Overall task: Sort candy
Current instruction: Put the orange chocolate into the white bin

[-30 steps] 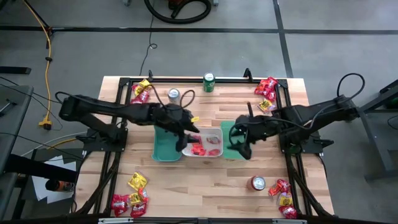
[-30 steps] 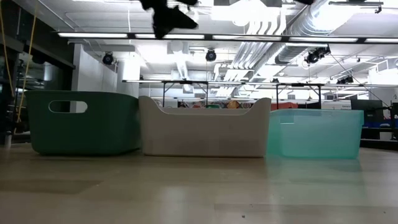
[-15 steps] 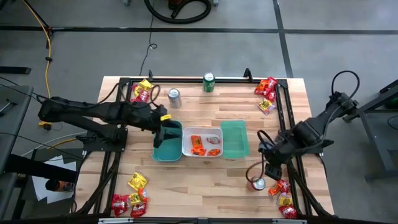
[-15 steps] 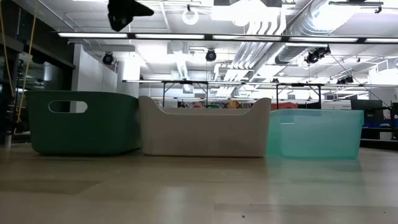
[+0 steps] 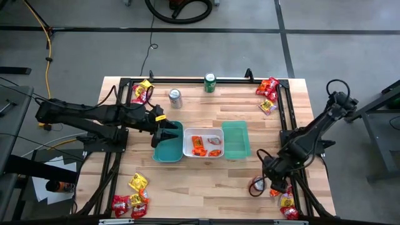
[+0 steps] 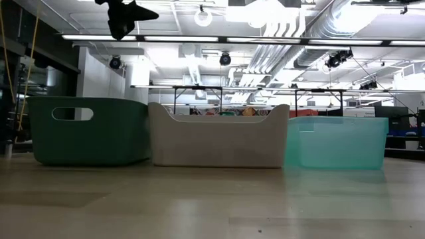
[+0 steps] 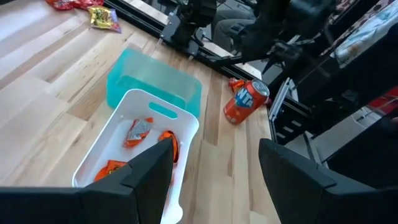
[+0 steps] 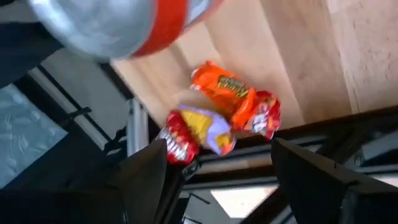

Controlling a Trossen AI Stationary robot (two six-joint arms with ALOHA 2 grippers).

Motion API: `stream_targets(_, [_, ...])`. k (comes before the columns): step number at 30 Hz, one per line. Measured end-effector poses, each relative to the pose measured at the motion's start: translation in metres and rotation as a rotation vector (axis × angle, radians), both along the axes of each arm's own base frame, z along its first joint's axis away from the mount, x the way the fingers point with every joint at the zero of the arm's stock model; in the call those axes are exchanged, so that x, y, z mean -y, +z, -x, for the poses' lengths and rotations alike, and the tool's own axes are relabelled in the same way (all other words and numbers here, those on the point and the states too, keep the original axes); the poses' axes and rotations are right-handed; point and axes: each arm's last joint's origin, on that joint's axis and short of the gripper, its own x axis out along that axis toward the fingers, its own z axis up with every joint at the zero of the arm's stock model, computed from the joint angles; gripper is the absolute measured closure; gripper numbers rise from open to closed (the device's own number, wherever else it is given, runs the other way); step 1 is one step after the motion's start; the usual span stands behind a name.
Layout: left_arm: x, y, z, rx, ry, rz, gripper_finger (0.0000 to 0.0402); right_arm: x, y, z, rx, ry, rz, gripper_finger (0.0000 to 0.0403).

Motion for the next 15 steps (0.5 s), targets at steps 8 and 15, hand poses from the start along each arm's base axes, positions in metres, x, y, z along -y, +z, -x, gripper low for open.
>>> stream_targets(8, [0.0,0.0,0.0,-0.001,0.003,0.007,0.0177,0.002,-0.033,0.007,-0.071,-0.085,-0.001,0.0121])
stream_targets(15, [-0.001,0.0,0.0,-0.001,0.025,-0.002,0.0177,-0.001,-0.047,0.014,-0.134,-0.127,-0.029,0.0121])
